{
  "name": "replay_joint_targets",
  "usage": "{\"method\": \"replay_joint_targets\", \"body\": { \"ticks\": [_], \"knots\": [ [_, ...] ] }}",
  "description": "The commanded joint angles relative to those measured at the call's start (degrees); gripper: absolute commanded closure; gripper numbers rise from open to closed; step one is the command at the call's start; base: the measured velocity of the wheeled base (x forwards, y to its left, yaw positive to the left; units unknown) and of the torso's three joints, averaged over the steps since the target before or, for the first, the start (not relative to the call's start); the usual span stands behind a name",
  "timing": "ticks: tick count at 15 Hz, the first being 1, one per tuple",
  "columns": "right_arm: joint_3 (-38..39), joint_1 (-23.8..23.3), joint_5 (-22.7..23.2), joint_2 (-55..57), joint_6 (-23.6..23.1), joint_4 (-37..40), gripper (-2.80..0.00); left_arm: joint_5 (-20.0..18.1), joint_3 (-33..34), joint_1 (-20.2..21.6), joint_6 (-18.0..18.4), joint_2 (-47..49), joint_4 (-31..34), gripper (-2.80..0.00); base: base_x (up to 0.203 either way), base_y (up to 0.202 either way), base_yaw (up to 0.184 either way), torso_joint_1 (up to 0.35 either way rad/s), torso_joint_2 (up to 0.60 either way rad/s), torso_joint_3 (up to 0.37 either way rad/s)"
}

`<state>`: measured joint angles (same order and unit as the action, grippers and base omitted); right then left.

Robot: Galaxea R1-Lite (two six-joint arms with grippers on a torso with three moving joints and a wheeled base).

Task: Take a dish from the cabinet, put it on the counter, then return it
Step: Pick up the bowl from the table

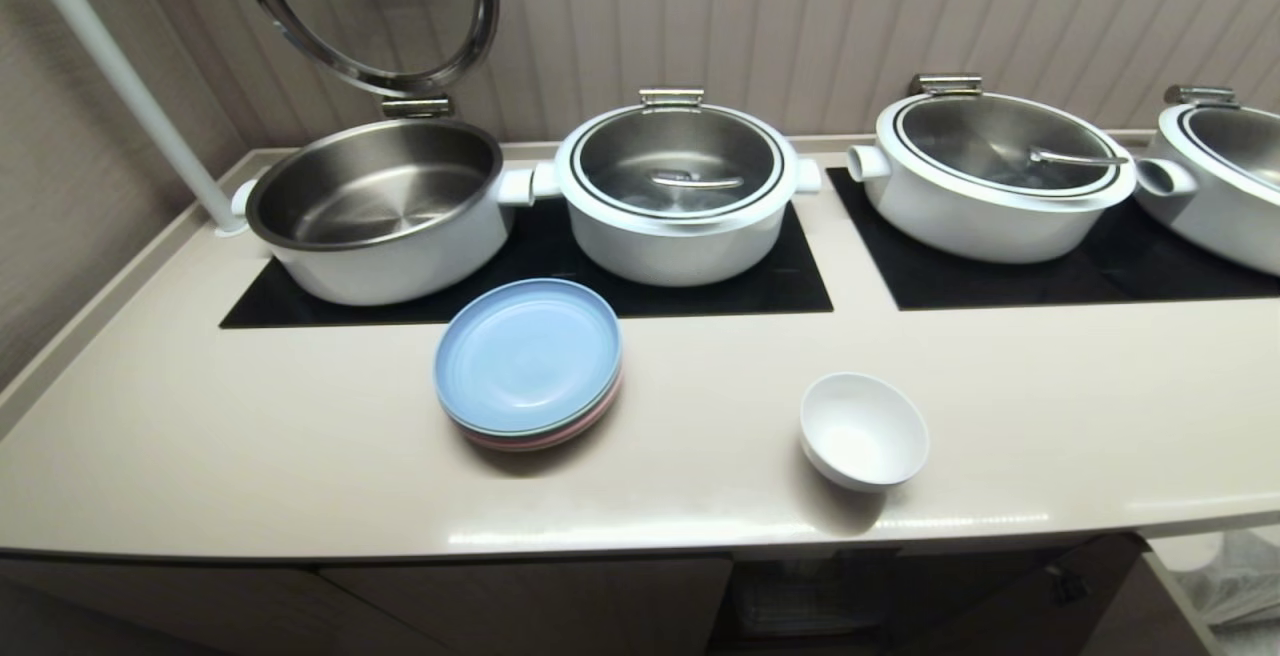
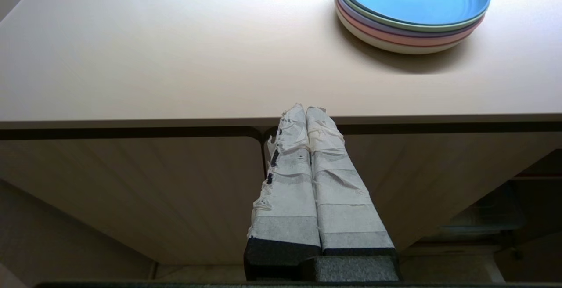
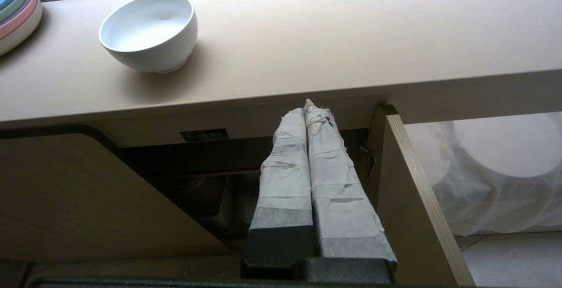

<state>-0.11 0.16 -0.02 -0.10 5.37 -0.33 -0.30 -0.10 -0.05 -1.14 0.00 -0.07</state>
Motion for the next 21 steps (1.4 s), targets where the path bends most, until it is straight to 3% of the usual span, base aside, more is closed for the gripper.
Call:
{"method": "replay_joint_targets", "body": {
  "ticks": [1,6,10,12,21],
  "knots": [
    [-0.1,0.0,0.0,0.1,-0.1,-0.1,0.00,0.0,0.0,0.0,0.0,0.0,0.0,0.00,0.000,0.000,0.000,0.000,0.00,0.000],
    [-1.2,0.0,0.1,0.1,-1.0,0.4,0.00,0.0,0.0,0.0,0.0,0.0,0.0,0.00,0.000,0.000,0.000,0.000,0.00,0.000],
    [-10.1,0.0,1.6,1.0,-1.1,10.5,0.00,0.0,0.0,0.0,0.0,0.0,0.0,0.00,0.000,0.000,0.000,0.000,0.00,0.000],
    [-14.3,0.0,2.6,5.5,-1.0,13.7,0.00,0.0,0.0,0.0,0.0,0.0,0.0,0.00,0.000,0.000,0.000,0.000,0.00,0.000],
    [-31.2,0.0,6.0,28.3,-1.1,14.8,0.00,0.0,0.0,0.0,0.0,0.0,0.0,0.00,0.000,0.000,0.000,0.000,0.00,0.000]
  ]
}}
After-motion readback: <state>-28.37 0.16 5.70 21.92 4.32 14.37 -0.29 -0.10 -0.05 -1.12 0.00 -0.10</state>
